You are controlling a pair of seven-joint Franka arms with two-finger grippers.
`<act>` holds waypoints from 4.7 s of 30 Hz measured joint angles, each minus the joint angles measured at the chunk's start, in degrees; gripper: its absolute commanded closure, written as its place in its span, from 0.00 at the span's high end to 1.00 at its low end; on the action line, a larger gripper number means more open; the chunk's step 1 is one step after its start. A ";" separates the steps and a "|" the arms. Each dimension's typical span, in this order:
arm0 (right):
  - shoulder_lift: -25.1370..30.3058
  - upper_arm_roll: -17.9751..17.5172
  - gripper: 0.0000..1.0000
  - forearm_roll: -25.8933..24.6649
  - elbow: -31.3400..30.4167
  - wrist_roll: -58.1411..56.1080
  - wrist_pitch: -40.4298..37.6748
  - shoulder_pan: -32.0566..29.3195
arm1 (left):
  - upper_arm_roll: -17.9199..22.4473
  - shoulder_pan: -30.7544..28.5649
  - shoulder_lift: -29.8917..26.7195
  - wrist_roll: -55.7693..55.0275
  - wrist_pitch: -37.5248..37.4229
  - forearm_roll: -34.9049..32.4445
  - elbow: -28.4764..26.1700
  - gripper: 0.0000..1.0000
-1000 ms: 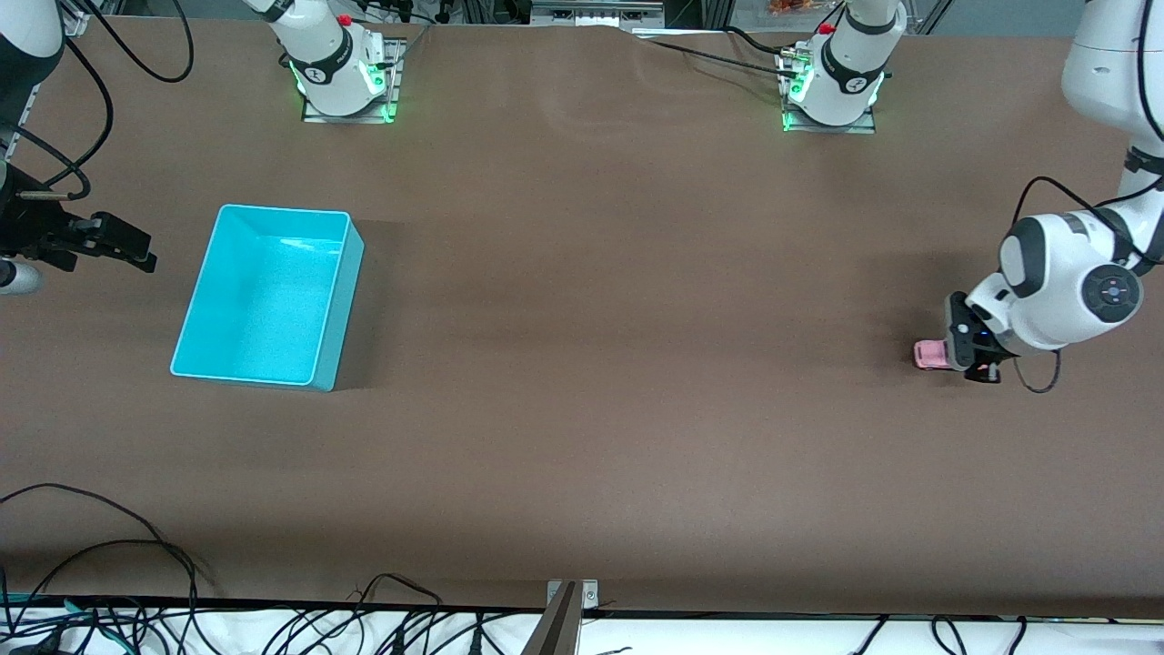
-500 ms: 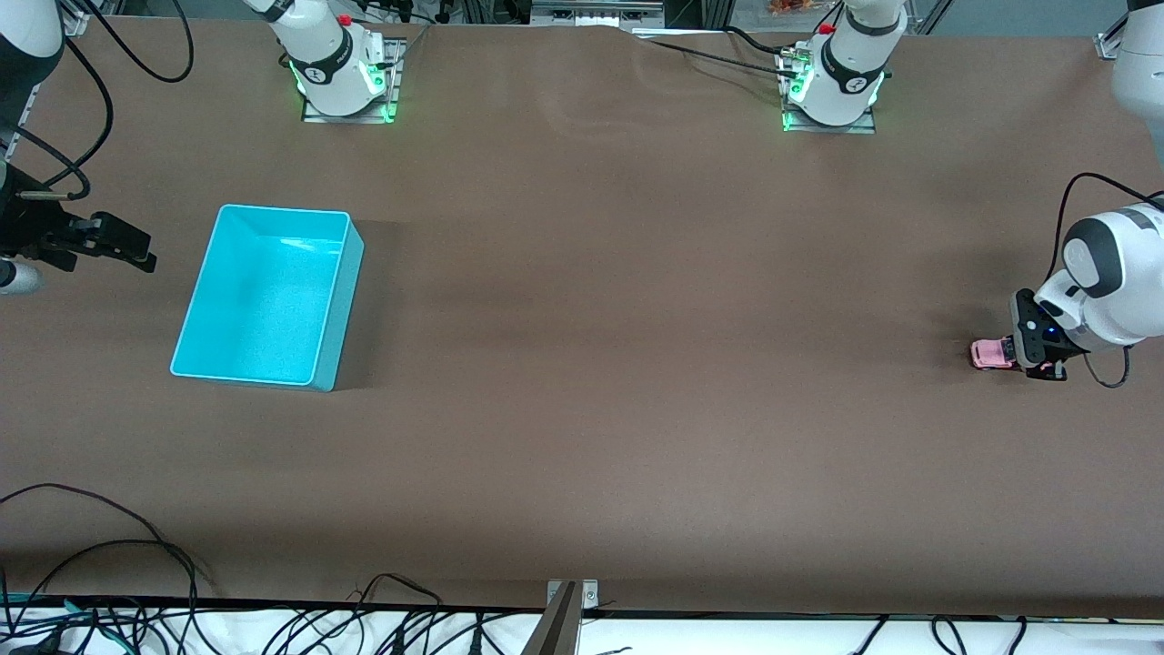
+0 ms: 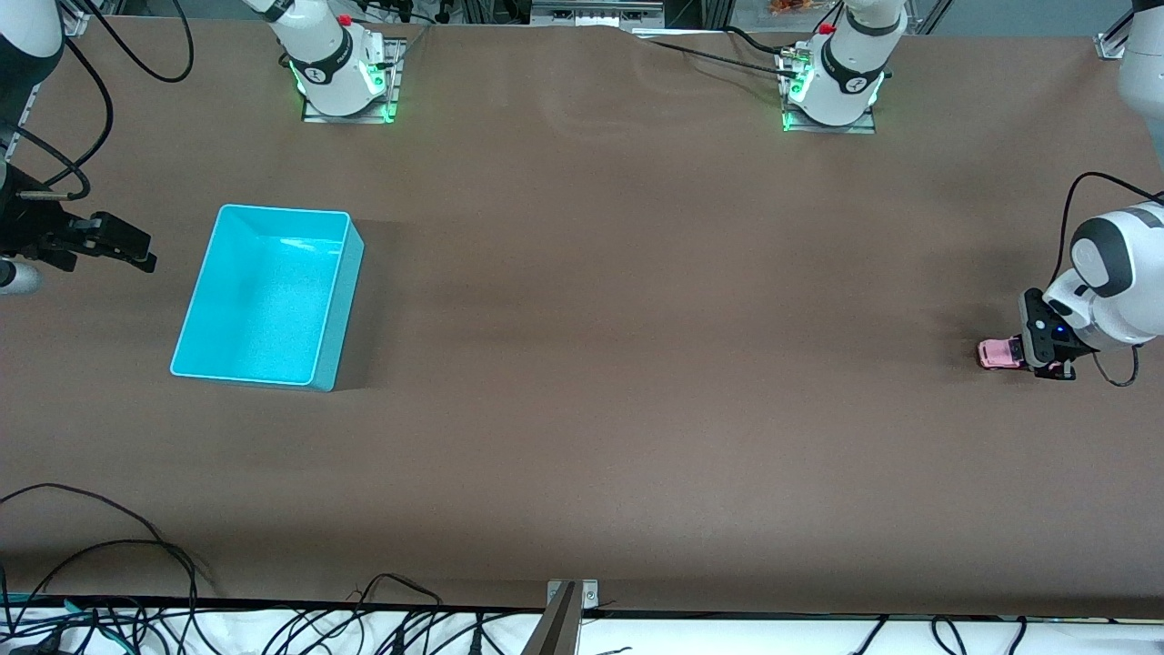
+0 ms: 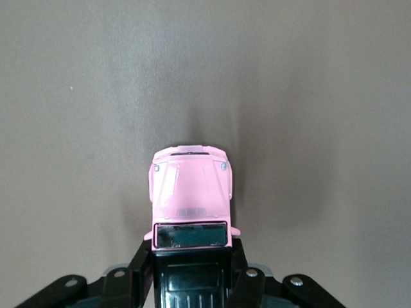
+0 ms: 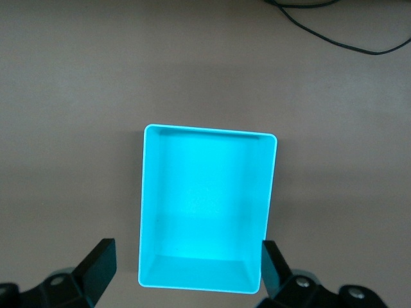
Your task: Wind and store pink jeep toy
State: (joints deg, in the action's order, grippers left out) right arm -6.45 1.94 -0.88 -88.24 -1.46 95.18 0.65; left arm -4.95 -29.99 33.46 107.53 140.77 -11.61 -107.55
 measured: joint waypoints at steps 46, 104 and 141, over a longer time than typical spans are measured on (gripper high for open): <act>0.00 0.01 1.00 0.00 0.00 0.00 0.00 0.00 | -6.46 -0.94 -10.02 -27.81 -32.14 3.13 11.21 1.00; -1.54 -0.46 1.00 0.01 -0.14 -0.62 -0.41 3.28 | -35.92 -0.65 -11.84 -92.15 -58.07 3.92 26.51 1.00; -20.20 -0.55 1.00 6.78 -9.06 -65.85 13.74 12.34 | -0.66 26.32 -27.99 -101.46 -45.13 14.36 15.14 1.00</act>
State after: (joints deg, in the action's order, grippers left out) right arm -26.64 1.40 5.91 -97.31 -67.31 108.93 13.00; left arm -5.61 -3.67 5.47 6.07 95.63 2.75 -92.41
